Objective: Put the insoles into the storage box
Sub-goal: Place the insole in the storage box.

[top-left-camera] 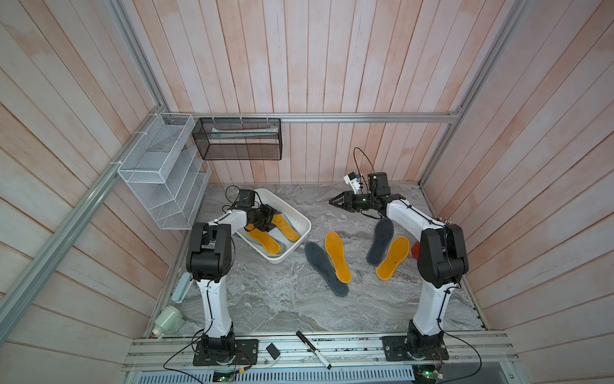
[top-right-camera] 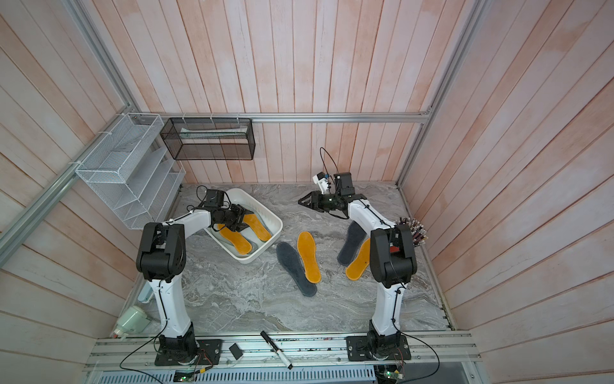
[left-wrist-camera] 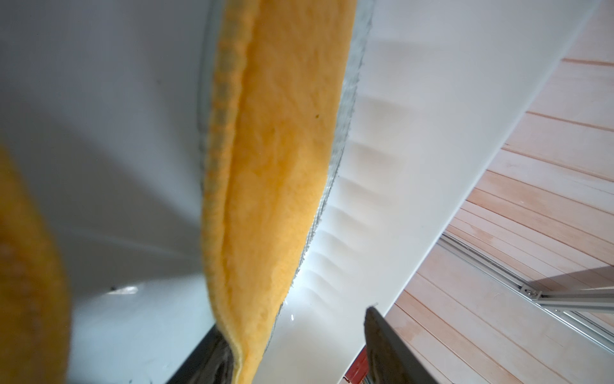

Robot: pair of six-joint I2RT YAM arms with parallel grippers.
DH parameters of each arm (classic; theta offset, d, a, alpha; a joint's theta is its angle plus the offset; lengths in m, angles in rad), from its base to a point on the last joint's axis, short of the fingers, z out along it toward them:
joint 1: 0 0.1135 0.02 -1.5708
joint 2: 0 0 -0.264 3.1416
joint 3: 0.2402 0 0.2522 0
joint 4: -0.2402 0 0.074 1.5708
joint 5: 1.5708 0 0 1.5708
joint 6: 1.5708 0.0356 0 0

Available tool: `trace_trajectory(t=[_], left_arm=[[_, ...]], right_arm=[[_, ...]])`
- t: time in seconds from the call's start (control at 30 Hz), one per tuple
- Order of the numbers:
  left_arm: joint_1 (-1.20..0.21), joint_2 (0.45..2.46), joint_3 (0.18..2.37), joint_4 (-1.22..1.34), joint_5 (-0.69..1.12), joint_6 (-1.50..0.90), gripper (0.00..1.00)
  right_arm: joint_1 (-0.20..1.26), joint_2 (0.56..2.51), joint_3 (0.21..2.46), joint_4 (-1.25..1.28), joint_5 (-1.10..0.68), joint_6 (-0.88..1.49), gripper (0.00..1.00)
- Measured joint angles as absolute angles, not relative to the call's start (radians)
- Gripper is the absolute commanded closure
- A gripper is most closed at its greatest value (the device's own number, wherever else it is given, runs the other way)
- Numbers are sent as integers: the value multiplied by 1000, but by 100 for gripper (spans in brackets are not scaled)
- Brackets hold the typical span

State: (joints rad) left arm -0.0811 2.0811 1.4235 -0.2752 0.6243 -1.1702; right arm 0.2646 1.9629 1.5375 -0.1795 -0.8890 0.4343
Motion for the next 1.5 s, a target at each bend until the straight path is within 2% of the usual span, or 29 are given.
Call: trace_trajectory(t=[0.67, 1.5], left_arm=[[-81, 2081, 1514, -391, 621, -1136, 38], [-93, 2091, 1512, -448, 601, -1116, 38]], right_arm=[[265, 1963, 1485, -168, -902, 434, 53], [265, 1962, 1466, -165, -912, 415, 51]])
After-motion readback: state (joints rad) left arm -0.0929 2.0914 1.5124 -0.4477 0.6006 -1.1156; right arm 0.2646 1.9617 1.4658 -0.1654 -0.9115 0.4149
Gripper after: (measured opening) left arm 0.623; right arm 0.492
